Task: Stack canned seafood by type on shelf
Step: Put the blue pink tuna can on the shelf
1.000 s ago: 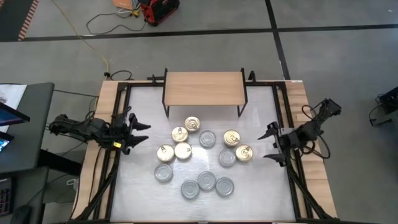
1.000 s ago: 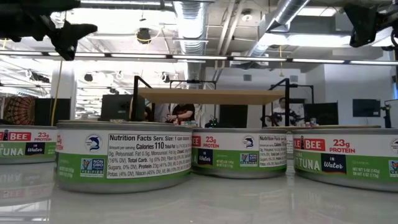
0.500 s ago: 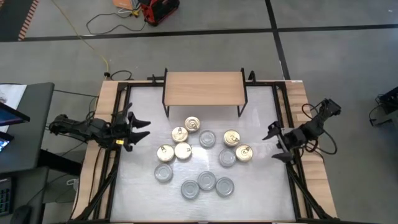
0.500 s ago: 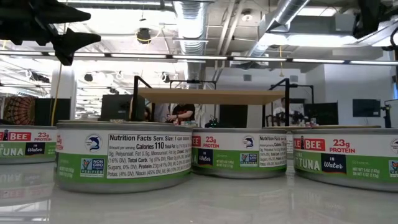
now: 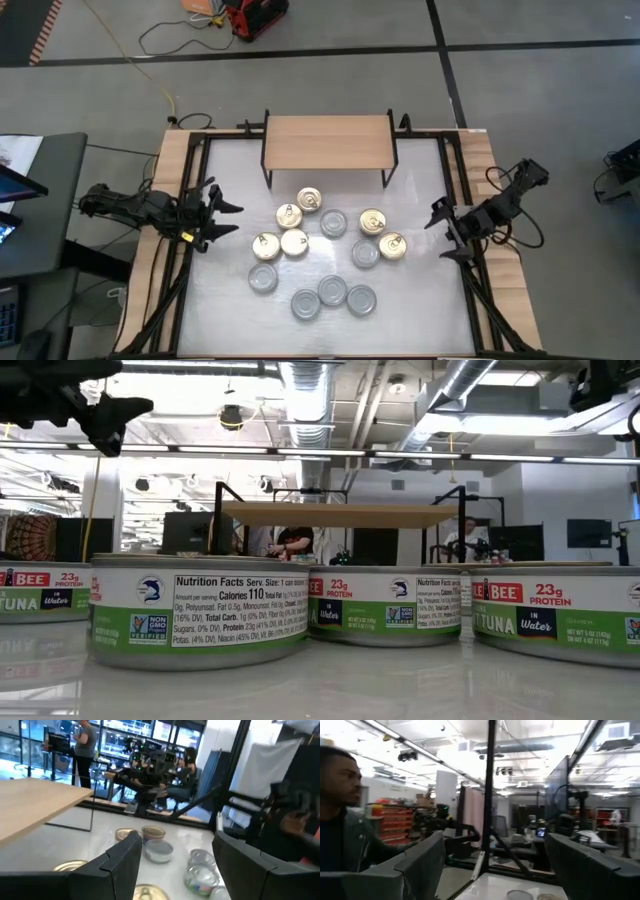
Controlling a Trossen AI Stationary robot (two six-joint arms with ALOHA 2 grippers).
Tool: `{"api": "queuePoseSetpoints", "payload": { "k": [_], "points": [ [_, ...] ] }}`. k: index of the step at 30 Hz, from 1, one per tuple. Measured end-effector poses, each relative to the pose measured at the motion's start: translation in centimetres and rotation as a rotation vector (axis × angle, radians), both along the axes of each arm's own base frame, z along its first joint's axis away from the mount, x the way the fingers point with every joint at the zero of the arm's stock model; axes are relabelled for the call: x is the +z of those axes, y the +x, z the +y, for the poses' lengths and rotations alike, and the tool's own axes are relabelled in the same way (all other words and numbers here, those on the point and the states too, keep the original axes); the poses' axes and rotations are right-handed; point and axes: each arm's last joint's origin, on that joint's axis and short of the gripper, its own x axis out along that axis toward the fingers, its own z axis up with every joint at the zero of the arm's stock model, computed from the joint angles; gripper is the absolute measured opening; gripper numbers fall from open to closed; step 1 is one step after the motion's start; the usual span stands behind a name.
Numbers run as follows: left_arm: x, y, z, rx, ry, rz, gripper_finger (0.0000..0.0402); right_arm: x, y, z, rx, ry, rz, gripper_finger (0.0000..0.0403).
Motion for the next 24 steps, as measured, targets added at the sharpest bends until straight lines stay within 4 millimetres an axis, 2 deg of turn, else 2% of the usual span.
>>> {"api": "queuePoseSetpoints", "payload": {
  "k": [3, 6, 9, 16, 19, 24],
  "points": [
    [-0.2, 0.0, 0.2, 0.074, 0.013, 0.020, 0.0233, -0.3, 0.4, -0.8, -0.236, 0.096, 0.080, 0.0363],
    [-0.3, 0.0, 0.7, 0.246, 0.034, 0.041, 0.0233, -1.1, 1.1, -1.4, -0.437, 0.061, 0.173, 0.0358],
    [-0.5, 0.1, 0.9, 0.360, 0.059, 0.072, 0.0233, -1.2, 1.6, -1.7, -0.497, 0.067, 0.197, 0.0350],
    [-1.2, 1.3, 0.5, 0.330, 0.019, 0.156, 0.0233, -1.2, 3.7, -2.3, -0.618, 0.086, 0.337, 0.0326],
    [-1.4, 2.0, 0.3, 0.329, 0.029, 0.214, 0.0233, -0.5, 4.8, -2.4, -0.646, 0.050, 0.381, 0.0324],
    [-0.6, 2.8, 0.2, 0.357, 0.046, 0.257, 0.0233, 0.9, 6.5, -2.3, -0.650, 0.033, 0.430, 0.0324]
  ]
}}
